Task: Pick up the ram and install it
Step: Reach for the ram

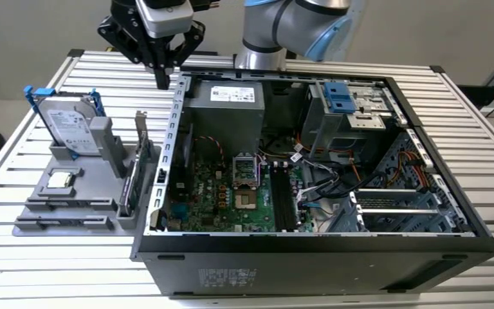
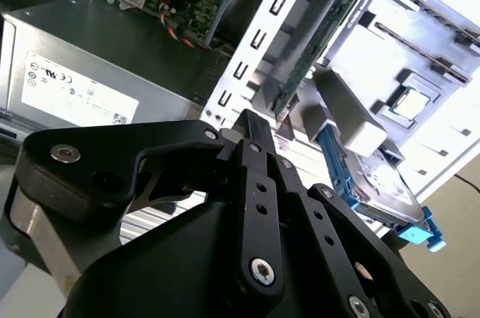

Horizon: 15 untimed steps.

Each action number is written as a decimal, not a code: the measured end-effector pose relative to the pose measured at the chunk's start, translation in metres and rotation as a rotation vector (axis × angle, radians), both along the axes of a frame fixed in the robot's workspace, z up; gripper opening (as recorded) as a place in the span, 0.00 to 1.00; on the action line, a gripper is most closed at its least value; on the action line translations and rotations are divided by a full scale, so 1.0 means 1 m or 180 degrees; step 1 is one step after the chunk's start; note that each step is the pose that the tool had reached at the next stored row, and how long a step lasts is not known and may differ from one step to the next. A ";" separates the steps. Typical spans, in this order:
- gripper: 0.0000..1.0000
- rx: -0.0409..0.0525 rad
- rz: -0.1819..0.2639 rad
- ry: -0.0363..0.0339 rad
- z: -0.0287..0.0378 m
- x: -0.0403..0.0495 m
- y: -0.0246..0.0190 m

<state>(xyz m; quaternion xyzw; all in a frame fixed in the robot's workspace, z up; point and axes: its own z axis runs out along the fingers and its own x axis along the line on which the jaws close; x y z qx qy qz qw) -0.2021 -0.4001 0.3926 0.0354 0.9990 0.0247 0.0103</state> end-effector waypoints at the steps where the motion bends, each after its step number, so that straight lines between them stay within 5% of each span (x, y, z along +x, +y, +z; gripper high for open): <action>1: 0.00 0.0000 0.0000 0.0000 0.0000 -0.0001 0.0000; 15: 0.00 0.0001 0.0000 0.0000 0.0000 -0.0109 -0.0001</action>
